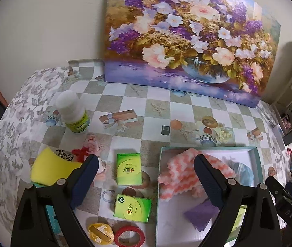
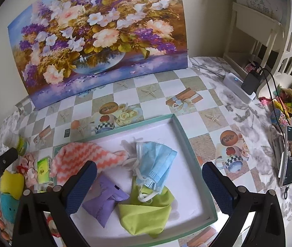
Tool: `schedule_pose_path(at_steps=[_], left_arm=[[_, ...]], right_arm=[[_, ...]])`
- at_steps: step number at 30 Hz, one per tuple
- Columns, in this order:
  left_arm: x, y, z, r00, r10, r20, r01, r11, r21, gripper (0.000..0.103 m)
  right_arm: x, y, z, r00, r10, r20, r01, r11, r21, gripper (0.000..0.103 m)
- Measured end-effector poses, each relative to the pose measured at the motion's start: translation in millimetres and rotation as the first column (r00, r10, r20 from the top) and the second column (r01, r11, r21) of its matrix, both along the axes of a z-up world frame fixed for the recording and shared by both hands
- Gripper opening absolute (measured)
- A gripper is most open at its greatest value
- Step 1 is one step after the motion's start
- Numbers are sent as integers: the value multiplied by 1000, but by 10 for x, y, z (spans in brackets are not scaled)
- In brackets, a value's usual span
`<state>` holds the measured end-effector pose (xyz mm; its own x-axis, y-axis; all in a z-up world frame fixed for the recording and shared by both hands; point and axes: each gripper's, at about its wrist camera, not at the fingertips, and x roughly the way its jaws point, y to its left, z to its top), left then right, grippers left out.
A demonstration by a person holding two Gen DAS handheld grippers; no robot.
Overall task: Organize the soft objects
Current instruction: 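Move the left gripper back toward the yellow sponge while the right withdraws from the tray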
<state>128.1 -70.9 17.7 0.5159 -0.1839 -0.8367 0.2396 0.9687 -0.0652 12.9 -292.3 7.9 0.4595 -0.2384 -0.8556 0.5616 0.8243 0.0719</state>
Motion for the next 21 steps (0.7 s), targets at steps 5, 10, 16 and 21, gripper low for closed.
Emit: schedule_pose_path(at_steps=[5,10,16,21], left_arm=[[-19,56,97,998,-47,42,46,999,8,94],[28,289,101,999,-10,41,10,1000,1,94],[155,680,53,998,69,13,-69,998,0,94],[259,1089,70,986,166,10,-166,986,0,94]], right_arm=[[-44,39,8,999,-46,12,46,999,13,103],[-42,68,36,998,-44,40,43,999,22,103],[-42,84,31,999,-30,43,29,999,37,103],[-19,175,68,997,8,71,-11,999,44,103]])
